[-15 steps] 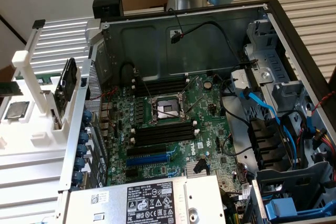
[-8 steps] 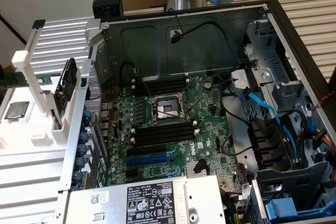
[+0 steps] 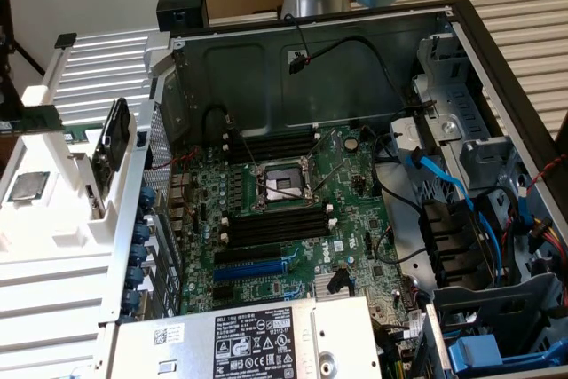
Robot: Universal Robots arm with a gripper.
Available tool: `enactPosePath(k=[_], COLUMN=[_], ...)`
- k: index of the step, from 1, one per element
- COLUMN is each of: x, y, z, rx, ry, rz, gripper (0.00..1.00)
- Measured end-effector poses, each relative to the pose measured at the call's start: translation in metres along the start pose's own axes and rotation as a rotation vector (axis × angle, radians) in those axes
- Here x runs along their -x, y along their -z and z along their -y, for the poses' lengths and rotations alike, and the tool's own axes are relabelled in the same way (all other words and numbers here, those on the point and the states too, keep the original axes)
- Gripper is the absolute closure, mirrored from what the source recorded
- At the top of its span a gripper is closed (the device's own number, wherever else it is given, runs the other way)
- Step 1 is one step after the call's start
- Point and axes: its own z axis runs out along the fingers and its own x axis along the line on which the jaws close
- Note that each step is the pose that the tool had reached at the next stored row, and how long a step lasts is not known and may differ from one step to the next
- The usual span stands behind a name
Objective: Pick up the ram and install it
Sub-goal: 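Pick up the ram and move it above insertion slot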
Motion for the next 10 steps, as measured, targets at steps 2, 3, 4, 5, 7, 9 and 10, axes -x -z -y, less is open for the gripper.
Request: enactPosePath(k=[2, 3, 4, 5, 7, 9, 10], x=[-0.001, -0.002, -0.002, -0.003, -0.004, -0.005, -0.006], y=[0.0042, 0.0061, 0.0080, 0.0135, 0.0171, 0.0206, 0.0224], z=[0.0074, 0.0110, 0.0146, 0.0251, 0.0324, 0.0393, 0.0431], rx=[0.0000, -0.0001, 0.0000, 0.0000, 0.0000, 0.0001, 0.0000], ry=[0.000, 0.000, 0.000, 0.000, 0.000, 0.000, 0.000], rz=[0.0002, 0.0003, 0.0004, 0.0007, 0.0010, 0.0013, 0.0015], gripper=[0.88, 0.88, 0.88, 0.88, 0.88, 0.88, 0.88])
